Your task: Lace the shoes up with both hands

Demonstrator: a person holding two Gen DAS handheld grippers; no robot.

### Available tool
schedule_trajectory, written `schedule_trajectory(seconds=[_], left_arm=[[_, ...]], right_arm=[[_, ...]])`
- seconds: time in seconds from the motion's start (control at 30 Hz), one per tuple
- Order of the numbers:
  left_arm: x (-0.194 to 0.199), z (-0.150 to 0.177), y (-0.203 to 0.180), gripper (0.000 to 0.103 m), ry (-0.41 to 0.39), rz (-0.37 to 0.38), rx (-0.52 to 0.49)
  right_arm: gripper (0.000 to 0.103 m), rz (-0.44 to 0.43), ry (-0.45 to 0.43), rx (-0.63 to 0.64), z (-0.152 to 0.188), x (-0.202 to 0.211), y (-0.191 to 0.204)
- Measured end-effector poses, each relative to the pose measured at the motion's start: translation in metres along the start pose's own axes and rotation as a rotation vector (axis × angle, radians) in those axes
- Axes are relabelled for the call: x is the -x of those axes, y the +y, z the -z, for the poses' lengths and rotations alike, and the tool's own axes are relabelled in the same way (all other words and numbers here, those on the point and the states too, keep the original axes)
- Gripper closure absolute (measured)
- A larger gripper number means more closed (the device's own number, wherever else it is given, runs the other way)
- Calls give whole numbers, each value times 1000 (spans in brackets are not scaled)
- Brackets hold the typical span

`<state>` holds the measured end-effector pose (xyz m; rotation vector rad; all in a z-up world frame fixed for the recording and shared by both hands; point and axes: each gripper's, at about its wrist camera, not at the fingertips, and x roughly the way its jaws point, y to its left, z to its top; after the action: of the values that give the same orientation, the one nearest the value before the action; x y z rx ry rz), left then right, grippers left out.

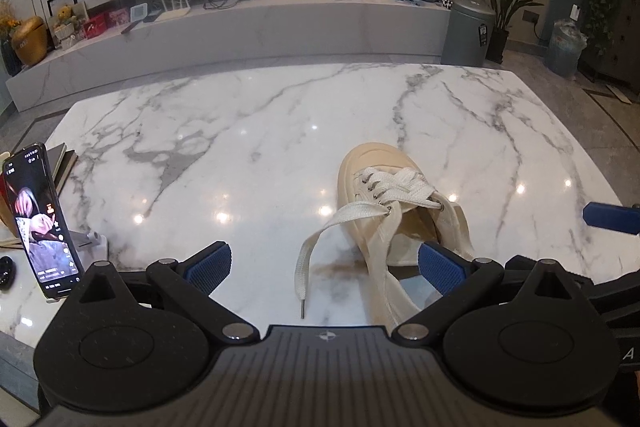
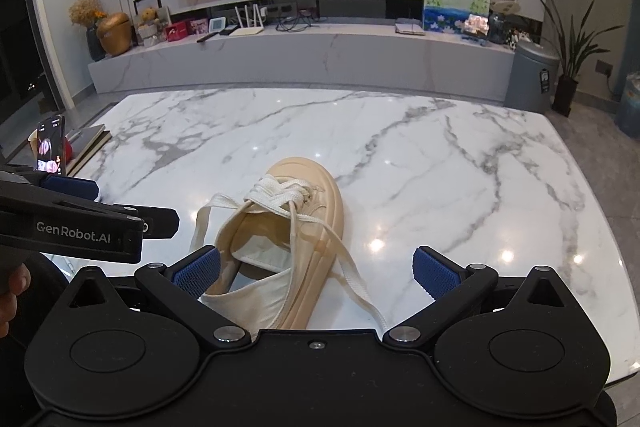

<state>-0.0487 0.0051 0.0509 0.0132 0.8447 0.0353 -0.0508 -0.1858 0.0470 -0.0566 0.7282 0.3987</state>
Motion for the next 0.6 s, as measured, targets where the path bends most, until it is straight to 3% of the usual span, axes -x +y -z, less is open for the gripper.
schedule_trajectory(seconds=[0.6], left_arm=[[3,0,-1,2,-2,0,0]], right_arm=[[1,-5,-12,18,-3,4,7]])
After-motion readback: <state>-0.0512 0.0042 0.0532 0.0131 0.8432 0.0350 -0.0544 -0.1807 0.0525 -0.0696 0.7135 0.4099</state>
